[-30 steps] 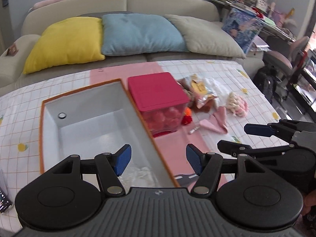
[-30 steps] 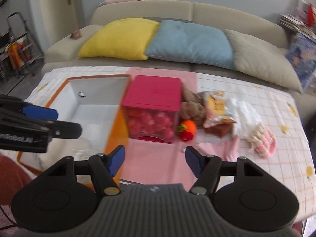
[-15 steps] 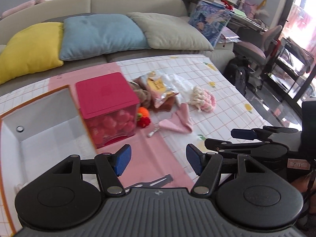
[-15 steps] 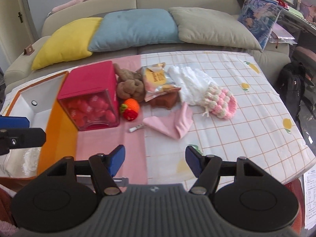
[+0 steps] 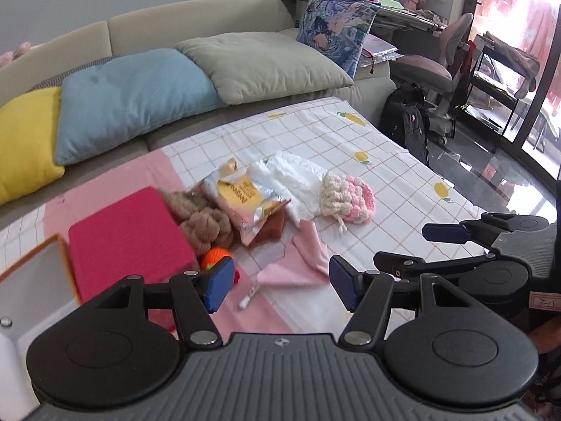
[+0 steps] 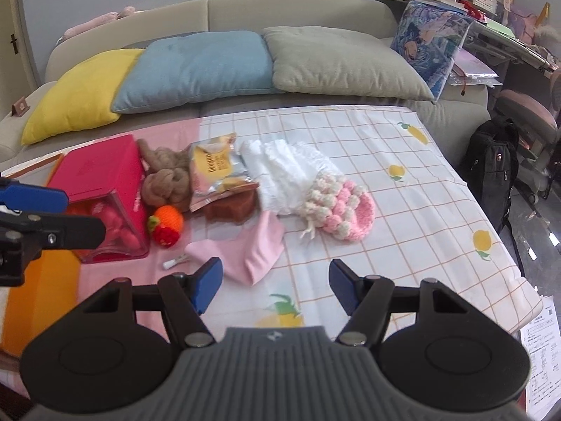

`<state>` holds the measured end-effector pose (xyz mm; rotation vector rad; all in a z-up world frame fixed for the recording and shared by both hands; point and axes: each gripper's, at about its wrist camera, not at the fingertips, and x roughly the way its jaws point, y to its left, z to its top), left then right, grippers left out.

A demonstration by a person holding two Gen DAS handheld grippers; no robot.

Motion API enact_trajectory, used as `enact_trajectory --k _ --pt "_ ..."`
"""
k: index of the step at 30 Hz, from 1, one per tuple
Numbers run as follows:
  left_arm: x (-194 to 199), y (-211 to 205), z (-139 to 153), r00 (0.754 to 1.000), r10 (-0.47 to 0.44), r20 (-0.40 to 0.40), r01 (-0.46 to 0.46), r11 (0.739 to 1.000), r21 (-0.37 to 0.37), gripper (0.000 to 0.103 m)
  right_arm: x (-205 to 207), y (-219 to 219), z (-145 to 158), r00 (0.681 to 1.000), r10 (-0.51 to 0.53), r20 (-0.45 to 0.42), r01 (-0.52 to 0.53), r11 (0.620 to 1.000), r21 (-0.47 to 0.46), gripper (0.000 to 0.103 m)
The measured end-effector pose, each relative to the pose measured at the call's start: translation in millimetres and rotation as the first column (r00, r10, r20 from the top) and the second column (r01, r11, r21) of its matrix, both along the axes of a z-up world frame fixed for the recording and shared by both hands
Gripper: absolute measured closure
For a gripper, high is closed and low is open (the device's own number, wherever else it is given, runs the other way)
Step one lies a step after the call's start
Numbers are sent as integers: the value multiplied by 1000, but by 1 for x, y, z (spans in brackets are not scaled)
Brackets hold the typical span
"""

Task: Organize soft objects
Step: 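Move both open tools back toward the pile of soft items, then grasp the orange crochet strawberry with the left tool while the right tool grasps the pink-white crochet piece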

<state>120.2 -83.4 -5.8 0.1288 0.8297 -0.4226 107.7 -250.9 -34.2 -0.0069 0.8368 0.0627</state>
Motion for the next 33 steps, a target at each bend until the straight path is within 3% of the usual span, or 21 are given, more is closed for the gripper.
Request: enact_trajectory --k 8,11,14,17,26,29,33 --pt "44 -32 -26 998 -7 62 4 999 43 26 42 -24 -23 999 -47 4 47 999 2 36" --pt "57 -49 -43 993 -59 107 44 989 140 22 60 -30 -36 999 -49 6 49 999 -3 36" --pt "69 -65 -63 983 -134 123 97 958 268 22 78 -34 -50 1000 -29 4 29 999 -23 33" --pt "78 -70 -81 983 -149 105 107 937 332 22 90 -35 -63 1000 -14 5 14 999 -40 30" --pt "83 -67 -95 985 -89 149 34 940 339 22 113 -33 -91 998 37 44 -34 997 -67 26" --pt "71 -59 -90 989 -32 144 -10 959 283 22 119 -32 -99 999 41 26 -39 997 -67 27" --pt "52 -47 -90 989 57 136 -87 969 230 23 123 -39 -108 1000 10 -5 -10 999 -37 47"
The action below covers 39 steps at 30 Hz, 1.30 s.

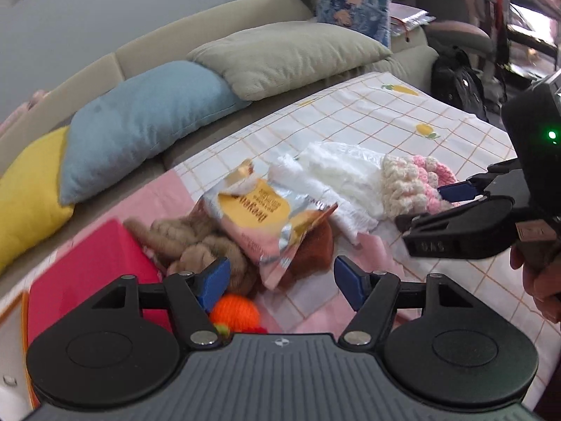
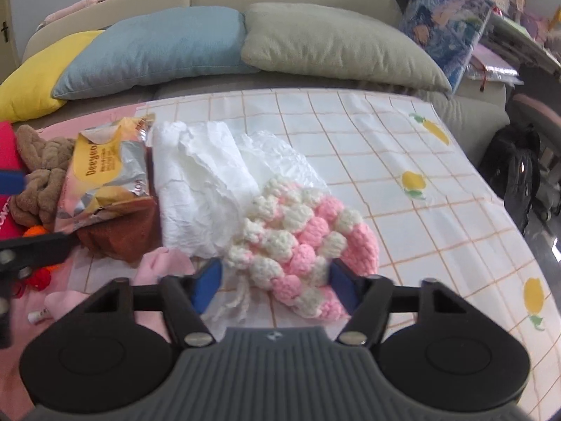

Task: Organize soft objects
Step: 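Grasp the orange crochet strawberry with the left tool while the right tool grasps the pink-white crochet piece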

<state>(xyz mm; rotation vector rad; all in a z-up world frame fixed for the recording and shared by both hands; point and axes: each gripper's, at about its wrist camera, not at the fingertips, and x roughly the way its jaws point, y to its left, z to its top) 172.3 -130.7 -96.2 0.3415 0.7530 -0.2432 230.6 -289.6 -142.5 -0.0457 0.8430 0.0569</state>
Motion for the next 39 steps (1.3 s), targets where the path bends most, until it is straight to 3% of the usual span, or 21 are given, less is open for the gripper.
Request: enact_trajectory --k 1,2,6,7,9,11,19,21,26,28,34,39 --pt "-3 2 -2 1000 17 -3 -17 1000 -2 25 -1 0 -1 1000 -7 5 7 1000 -20 58" --pt "-6 4 -4 1000 25 -5 -25 1000 4 27 -1 0 -1 1000 -3 10 3 999 -38 61" --pt "-11 -6 -13 1000 -14 27 9 986 168 31 -5 0 -1 1000 3 15 -2 998 -69 76" --pt "-12 -10 -18 999 -15 41 5 971 237 32 -6 -1 0 1000 2 14 -1 998 -62 76" --pt "-14 -23 -30 997 -49 66 18 917 399 37 -7 -3 0 1000 -2 15 2 999 -44 76" --pt "-13 -30 -39 995 -88 35 61 874 481 38 -7 -4 -1 1000 -5 17 5 999 -36 76" --pt "17 -42 -53 989 -36 -142 108 831 545 39 -6 -6 -1 1000 -13 20 13 1000 -14 75" --pt "22 -45 -60 983 -16 -182 121 804 583 44 -6 -7 -1 1000 -15 20 15 1000 -8 74" --pt "32 -46 -67 978 -2 -209 132 781 610 45 -6 -7 -1 1000 -16 20 16 1000 -4 74" --pt "37 -44 -70 977 2 -211 133 772 622 50 -6 -8 -1 1000 -15 20 15 1000 -4 74" --pt "35 -39 -69 980 -9 -198 130 783 608 59 -7 -6 -2 1000 -4 22 5 1000 -22 75" --pt "31 -35 -57 985 -28 -172 124 808 576 59 -11 -5 1 1000 1 28 0 1000 -30 77"
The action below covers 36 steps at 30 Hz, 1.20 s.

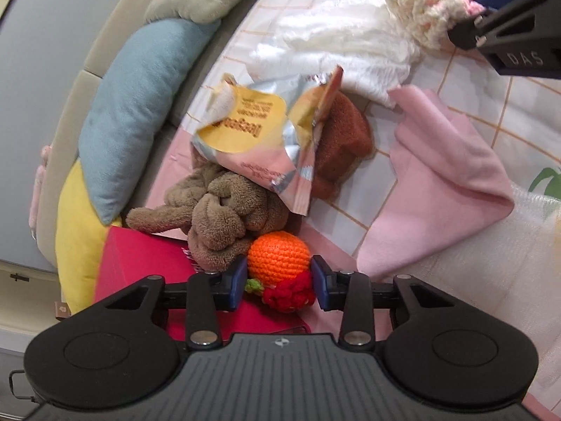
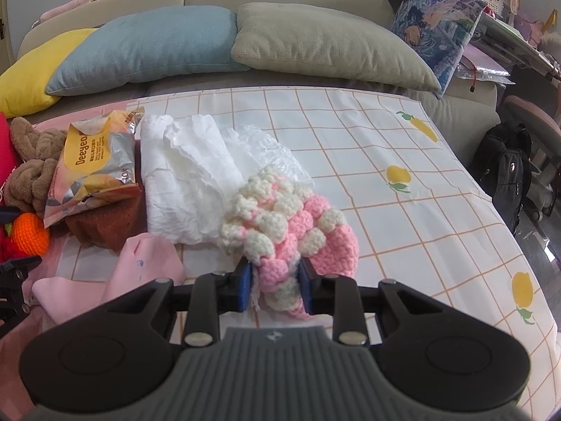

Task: Organize soft objects
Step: 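Grasp the orange crochet strawberry with the left tool while the right tool grasps the pink-white crochet piece, then carry the strawberry and crochet piece with both tools over the white bin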

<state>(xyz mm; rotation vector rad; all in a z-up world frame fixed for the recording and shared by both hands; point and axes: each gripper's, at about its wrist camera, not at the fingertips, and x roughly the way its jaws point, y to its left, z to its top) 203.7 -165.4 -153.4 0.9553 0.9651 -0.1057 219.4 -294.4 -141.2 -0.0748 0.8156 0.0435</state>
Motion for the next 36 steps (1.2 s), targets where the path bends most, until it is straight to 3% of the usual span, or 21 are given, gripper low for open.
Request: enact_trajectory --k 9,16,23,29,36 --pt "-20 5 39 999 6 32 -2 992 -126 59 -20 1 15 1000 -5 4 5 1000 16 79" --pt "-52 21 80 998 32 54 -15 959 -283 59 -47 7 41 1000 -2 8 1 998 61 81" --pt "-88 48 125 992 89 85 -37 873 -487 59 -93 22 79 998 -3 56 -6 986 164 81" --pt "-119 86 161 983 154 96 -55 756 -652 59 -130 54 111 992 80 100 -100 970 221 81" --pt "-142 146 179 953 293 83 -157 707 -690 59 -156 113 138 959 257 121 -281 925 256 81"
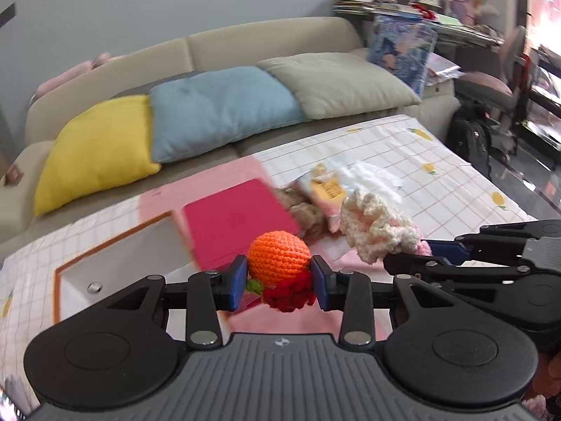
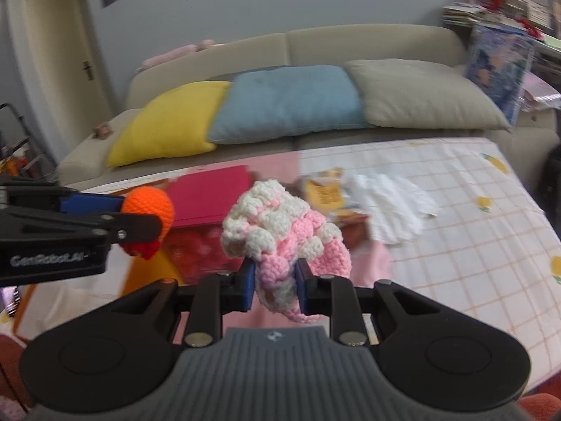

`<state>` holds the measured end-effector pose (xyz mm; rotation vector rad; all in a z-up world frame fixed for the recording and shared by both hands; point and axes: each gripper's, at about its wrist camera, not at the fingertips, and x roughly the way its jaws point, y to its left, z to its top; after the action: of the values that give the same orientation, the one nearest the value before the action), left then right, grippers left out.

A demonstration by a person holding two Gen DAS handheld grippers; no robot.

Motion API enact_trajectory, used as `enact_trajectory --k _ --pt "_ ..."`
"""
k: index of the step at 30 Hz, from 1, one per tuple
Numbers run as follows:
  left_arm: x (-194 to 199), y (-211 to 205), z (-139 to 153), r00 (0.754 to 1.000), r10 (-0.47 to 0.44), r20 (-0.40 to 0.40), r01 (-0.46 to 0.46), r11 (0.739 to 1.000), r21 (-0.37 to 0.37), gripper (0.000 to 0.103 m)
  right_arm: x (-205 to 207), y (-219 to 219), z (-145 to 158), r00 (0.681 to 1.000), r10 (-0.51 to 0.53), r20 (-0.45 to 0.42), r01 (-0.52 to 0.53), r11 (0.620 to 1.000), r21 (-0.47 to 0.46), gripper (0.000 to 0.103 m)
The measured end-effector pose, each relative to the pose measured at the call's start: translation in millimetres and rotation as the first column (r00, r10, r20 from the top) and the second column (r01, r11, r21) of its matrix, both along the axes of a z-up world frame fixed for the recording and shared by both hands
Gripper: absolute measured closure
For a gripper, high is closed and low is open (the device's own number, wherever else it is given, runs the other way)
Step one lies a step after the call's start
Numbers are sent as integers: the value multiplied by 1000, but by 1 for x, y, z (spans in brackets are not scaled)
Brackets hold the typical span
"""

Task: Organize soft objects
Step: 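Carry the strawberry and crochet piece with both tools over the white bin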

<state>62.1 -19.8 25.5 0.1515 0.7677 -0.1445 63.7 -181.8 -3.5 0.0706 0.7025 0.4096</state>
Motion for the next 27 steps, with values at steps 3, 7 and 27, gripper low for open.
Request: enact_trajectory --k 3,7,27 --pt "-7 28 -1 998 61 -28 -61 998 -8 59 -10 26 11 995 92 27 -92 996 -6 81" --pt "-13 60 -9 988 122 -89 -122 993 11 59 -19 61 23 974 219 53 -218 976 -27 81" --pt "-3 128 -76 912 34 -410 -26 999 26 59 40 192 -5 827 533 -178 -559 812 -167 80"
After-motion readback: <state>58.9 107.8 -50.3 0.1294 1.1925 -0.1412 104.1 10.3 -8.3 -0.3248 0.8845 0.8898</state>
